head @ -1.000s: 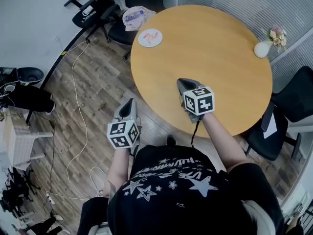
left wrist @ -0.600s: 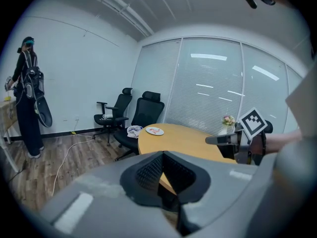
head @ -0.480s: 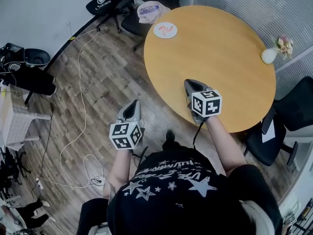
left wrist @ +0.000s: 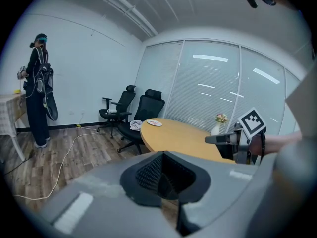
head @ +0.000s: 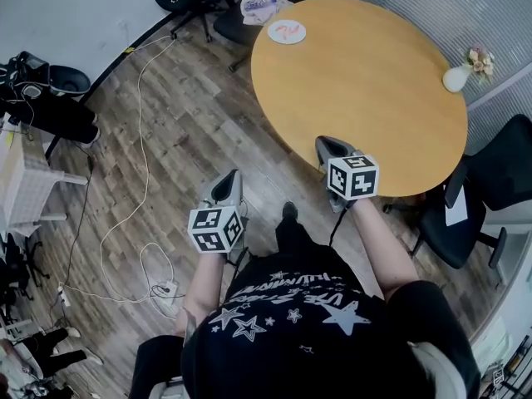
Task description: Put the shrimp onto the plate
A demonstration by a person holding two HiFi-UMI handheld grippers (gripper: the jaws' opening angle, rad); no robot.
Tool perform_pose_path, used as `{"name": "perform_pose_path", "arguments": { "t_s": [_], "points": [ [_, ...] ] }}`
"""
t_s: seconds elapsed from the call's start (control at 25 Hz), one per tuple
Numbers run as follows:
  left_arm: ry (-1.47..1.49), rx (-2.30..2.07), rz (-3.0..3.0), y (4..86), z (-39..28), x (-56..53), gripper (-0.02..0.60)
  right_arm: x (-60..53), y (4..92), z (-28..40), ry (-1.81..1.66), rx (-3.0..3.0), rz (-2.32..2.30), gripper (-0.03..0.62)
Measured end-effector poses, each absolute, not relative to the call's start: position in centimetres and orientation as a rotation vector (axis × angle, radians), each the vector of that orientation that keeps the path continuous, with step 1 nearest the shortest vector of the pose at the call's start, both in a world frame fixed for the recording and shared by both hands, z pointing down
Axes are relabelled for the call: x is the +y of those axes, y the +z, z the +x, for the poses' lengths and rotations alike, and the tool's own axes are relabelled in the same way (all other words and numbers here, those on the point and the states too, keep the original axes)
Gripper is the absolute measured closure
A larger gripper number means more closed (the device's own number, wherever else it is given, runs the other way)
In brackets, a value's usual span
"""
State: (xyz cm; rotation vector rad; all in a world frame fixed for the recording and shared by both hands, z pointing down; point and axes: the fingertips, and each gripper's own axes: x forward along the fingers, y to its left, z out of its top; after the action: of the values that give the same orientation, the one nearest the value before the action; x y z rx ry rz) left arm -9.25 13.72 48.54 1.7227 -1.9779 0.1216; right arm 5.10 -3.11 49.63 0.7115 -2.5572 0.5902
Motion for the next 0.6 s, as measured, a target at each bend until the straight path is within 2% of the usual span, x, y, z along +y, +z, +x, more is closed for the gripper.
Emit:
{"name": "perform_pose_path", "arguments": {
  "t_s": [0.6],
  "points": [
    [0.077, -2.016, 1.809, 45.4, -6.3, 19.4, 0.58, 3.2, 46.3, 8.4, 0.496, -2.595, 0.687, 0.592]
  ]
}}
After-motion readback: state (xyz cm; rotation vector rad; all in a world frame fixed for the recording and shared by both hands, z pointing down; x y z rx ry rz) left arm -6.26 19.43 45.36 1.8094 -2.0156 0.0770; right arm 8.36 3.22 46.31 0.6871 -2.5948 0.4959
